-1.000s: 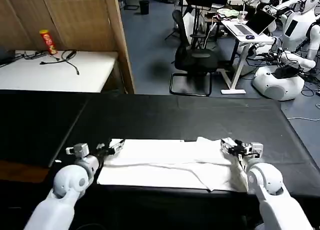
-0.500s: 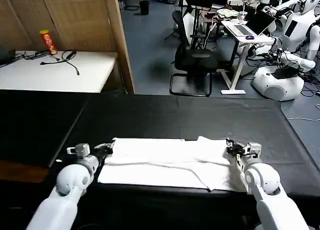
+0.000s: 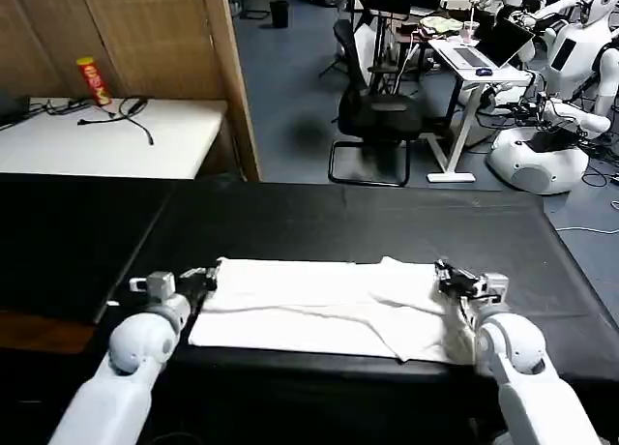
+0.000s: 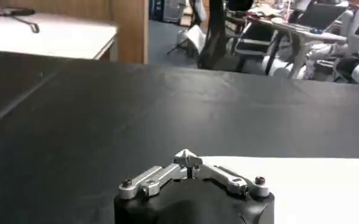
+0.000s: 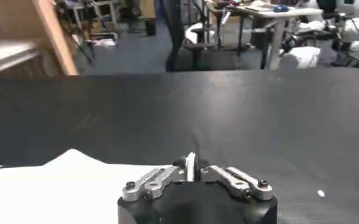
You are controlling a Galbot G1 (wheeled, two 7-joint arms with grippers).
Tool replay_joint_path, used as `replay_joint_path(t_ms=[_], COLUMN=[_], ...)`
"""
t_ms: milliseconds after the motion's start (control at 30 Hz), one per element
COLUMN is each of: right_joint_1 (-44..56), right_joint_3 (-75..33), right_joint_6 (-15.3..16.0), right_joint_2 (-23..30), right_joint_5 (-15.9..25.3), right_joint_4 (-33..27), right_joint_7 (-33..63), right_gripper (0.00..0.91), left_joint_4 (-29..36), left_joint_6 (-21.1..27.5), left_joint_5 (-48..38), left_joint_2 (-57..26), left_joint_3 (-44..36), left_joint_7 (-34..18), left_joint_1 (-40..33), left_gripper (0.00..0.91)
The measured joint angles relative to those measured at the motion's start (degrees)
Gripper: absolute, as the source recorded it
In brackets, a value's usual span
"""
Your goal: Fold and organize the clothes.
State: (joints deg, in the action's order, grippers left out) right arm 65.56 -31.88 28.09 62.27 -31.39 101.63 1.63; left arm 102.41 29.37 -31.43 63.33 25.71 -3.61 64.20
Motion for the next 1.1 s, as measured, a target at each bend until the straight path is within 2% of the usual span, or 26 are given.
replay_joint_path(t_ms=[333, 500, 700, 733, 767, 1100], right_joint_1=[6.09, 7.32, 8.43, 8.57, 8.68, 8.5], right_joint_3=[-3.61, -3.87, -3.96, -3.95, -3.95, -4.01], right_joint_6=[0.02, 0.05, -0.16, -0.25, -0.31, -1.3], right_joint_2=[-1.03, -0.83, -0.74, -0.67, -0.6, -0.24], right_joint_5=[-1.16, -1.14, -1.04, -0.99, -0.97, -0.33], right_joint_4=[10.7, 12.92, 14.84, 15.11, 15.32, 15.5], right_joint_7=[0.14, 0.21, 0.24, 0.22, 0.21, -0.61], right_gripper=[0.878, 0.878, 0.878, 0.878, 0.878, 0.878], left_joint_4=[5.17, 8.0, 7.5, 7.2, 6.98, 7.02], left_joint_6=[-2.15, -3.09, -3.74, -3.92, -4.06, -3.7], left_joint_5=[2.36, 4.88, 5.47, 5.31, 5.04, 3.81], left_joint_2=[0.85, 3.79, 6.72, 7.1, 7.41, 9.07], left_joint_3=[3.76, 4.14, 4.39, 4.42, 4.45, 4.97], left_joint_7=[0.22, 1.1, 1.15, 1.12, 1.02, 0.73], left_joint_1=[6.16, 11.68, 14.41, 14.47, 14.45, 15.39], left_gripper=[0.878, 0.878, 0.878, 0.176, 0.0, 0.0])
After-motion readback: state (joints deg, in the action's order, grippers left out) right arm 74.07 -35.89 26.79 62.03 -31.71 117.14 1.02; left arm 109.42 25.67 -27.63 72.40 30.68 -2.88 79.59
